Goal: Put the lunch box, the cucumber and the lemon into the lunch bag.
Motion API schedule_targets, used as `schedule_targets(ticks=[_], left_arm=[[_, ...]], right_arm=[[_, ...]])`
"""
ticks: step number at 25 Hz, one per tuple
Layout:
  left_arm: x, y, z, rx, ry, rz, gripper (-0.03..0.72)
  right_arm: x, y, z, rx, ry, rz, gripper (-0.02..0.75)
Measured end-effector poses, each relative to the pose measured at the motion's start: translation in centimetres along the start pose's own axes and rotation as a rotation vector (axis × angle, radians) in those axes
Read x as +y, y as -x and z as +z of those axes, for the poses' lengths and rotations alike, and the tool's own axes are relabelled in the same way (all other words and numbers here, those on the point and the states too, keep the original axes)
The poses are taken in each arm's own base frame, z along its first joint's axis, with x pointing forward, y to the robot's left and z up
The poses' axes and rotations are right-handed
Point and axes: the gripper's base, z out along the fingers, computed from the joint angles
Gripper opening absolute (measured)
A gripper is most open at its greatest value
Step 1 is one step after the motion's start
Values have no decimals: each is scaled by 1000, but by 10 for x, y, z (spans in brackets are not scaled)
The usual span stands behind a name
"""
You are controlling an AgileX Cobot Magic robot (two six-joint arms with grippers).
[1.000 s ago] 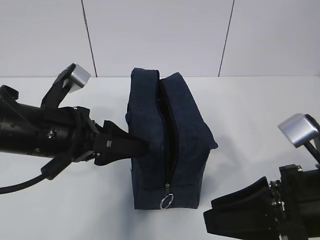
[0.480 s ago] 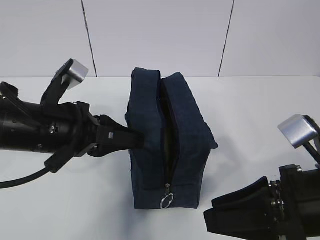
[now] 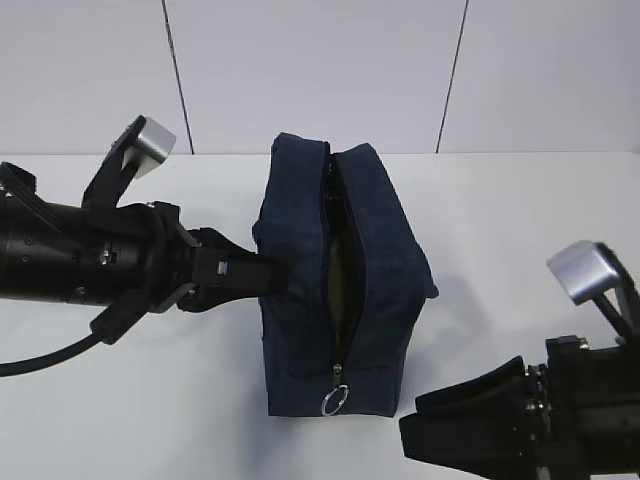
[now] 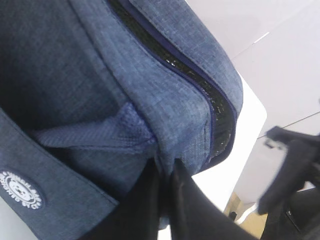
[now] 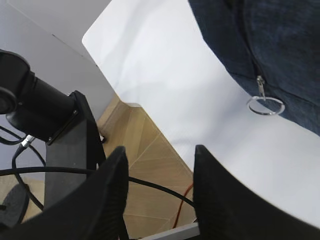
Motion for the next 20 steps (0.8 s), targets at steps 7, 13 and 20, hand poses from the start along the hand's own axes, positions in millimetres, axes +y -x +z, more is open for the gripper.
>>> schedule_targets(ticks=[7, 13, 20], left_arm=[[-1, 0, 0, 1, -13, 0, -3], [-3, 0, 0, 3, -34, 0, -3], [-6, 0, 0, 5, -65, 0, -3]], right_arm=[[-24, -11, 22, 1, 78, 9, 336], [-45, -16, 38, 25, 120, 8, 336], [-59, 7, 48, -5, 103, -71, 336]])
